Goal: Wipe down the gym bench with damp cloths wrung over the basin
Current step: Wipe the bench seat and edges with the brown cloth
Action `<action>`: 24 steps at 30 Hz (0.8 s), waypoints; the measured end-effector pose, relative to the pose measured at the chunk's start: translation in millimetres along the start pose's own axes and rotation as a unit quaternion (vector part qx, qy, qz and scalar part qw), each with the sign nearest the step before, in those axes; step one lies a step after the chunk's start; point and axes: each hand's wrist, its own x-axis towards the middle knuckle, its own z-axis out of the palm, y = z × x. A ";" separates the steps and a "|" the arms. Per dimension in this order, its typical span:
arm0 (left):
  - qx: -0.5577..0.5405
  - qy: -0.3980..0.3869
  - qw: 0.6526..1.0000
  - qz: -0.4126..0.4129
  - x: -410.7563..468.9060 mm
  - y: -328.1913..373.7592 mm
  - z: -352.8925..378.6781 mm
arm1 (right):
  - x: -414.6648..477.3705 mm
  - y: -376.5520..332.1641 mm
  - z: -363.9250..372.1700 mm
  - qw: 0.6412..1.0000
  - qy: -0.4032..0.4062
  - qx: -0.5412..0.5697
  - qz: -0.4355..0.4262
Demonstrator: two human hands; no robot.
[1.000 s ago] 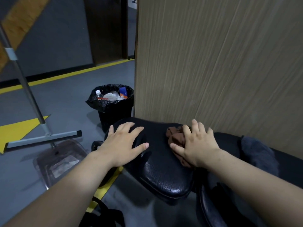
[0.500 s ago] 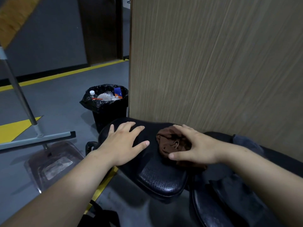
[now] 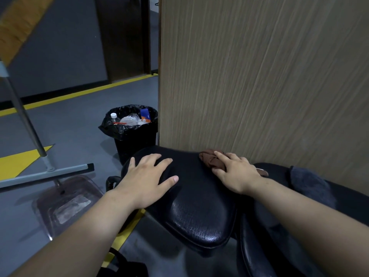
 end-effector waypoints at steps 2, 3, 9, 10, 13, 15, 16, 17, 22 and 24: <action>-0.001 -0.009 1.000 -0.001 0.8 -3.2 2.2 | 14.0 3.5 -4.0 1.000 -0.018 0.017 -0.001; -0.002 -0.014 1.000 -0.001 1.1 -4.1 3.6 | 20.3 4.6 -5.9 0.999 -0.023 0.025 -0.001; -0.003 -0.011 1.000 0.000 6.6 -10.3 6.2 | 46.4 -10.2 -6.4 1.000 -0.024 0.000 0.008; -0.004 -0.009 1.000 0.002 7.9 -11.3 6.8 | 48.8 -15.8 -5.6 1.000 -0.021 -0.013 0.005; -0.005 -0.011 1.000 0.002 12.1 -15.1 9.0 | 53.8 -34.1 -1.9 0.998 -0.013 -0.046 -0.029; -0.010 -0.010 1.000 0.002 14.2 -18.3 9.8 | 56.0 -48.4 -0.3 0.997 -0.014 -0.050 -0.054; -0.012 -0.006 1.000 0.003 14.7 -19.9 9.9 | 57.9 -55.5 0.2 0.997 -0.015 -0.049 -0.063; -0.016 0.000 1.000 0.003 15.0 -22.0 9.5 | 60.9 -62.7 0.9 0.996 -0.016 -0.047 -0.073; -0.024 0.031 0.999 -0.019 12.5 -41.7 5.9 | 86.4 -99.9 6.7 0.994 -0.026 -0.003 -0.107; -0.028 0.035 0.998 -0.037 9.0 -50.8 4.2 | 96.0 -115.4 9.9 0.992 -0.038 0.015 -0.123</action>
